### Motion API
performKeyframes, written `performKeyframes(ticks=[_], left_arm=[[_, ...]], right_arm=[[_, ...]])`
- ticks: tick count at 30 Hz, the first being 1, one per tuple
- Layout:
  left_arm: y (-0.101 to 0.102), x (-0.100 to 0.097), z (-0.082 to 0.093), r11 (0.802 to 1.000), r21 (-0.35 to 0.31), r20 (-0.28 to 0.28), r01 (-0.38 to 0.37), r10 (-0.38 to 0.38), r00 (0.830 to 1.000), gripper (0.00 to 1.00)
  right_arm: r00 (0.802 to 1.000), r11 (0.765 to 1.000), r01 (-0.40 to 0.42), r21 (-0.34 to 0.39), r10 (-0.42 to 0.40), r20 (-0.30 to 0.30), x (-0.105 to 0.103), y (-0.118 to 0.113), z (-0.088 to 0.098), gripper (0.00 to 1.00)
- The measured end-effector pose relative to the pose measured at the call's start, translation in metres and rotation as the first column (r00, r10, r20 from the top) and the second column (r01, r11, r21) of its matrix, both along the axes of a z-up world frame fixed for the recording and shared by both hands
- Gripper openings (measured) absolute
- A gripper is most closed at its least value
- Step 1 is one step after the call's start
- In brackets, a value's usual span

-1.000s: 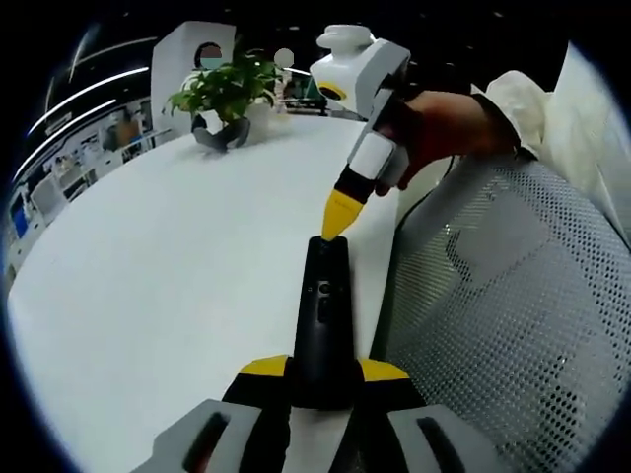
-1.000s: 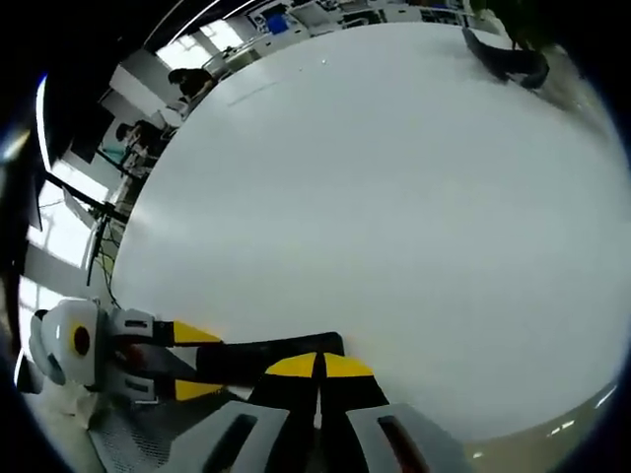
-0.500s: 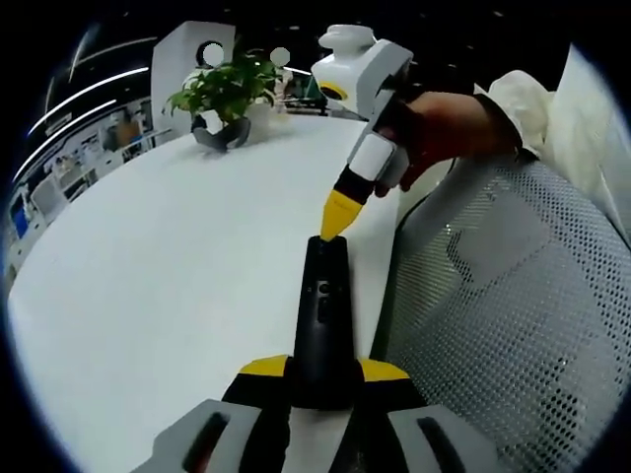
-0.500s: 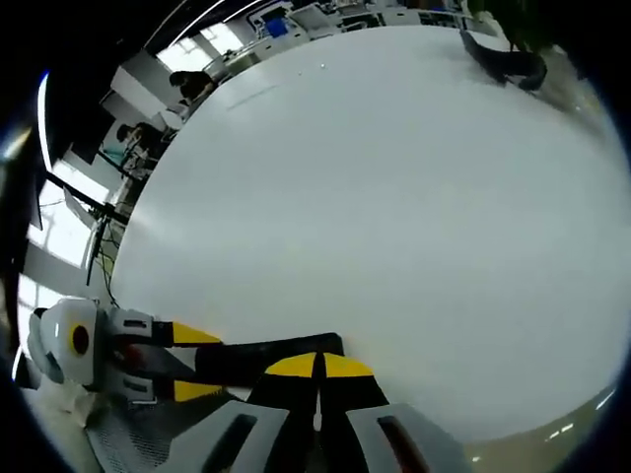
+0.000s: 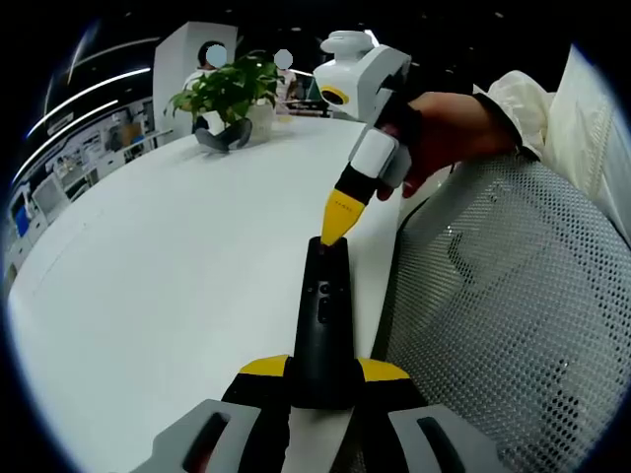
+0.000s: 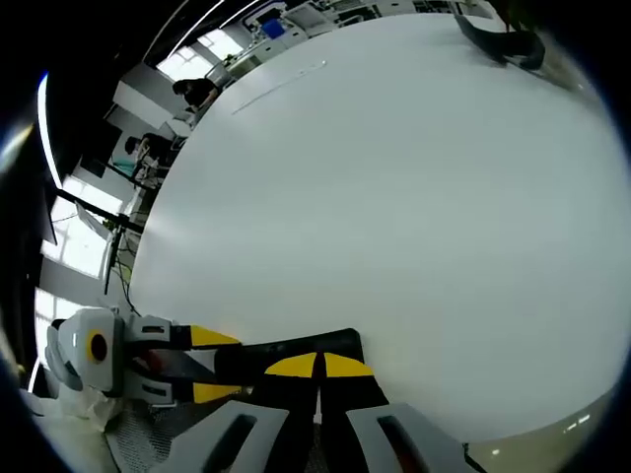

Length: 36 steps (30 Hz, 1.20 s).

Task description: Press the specified remote control buttons in sequence, fully releasing each button before pressing the next.

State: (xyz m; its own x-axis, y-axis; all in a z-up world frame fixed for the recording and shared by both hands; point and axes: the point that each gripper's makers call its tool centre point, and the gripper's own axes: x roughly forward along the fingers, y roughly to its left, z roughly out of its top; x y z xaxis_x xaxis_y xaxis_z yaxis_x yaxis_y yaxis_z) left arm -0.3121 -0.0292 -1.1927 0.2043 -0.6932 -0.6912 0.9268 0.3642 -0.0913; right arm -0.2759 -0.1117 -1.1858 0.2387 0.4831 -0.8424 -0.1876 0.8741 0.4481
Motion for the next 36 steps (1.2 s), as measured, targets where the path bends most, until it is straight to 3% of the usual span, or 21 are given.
performKeyframes(ticks=[10, 36], left_arm=[[-0.0008, -0.0002, 0.0002, 1.000, 0.000, 0.012, 0.015, -0.015, 1.000, 0.24], [-0.0011, -0.0011, 0.0002, 1.000, 0.009, 0.027, 0.028, -0.028, 0.999, 0.24]], right_arm=[[0.999, 0.999, 0.039, 0.034, -0.038, -0.022, 0.0014, 0.0016, 0.0008, 0.00], [1.000, 1.000, 0.021, 0.012, -0.020, -0.012, 0.0011, 0.0035, 0.0008, 0.00]])
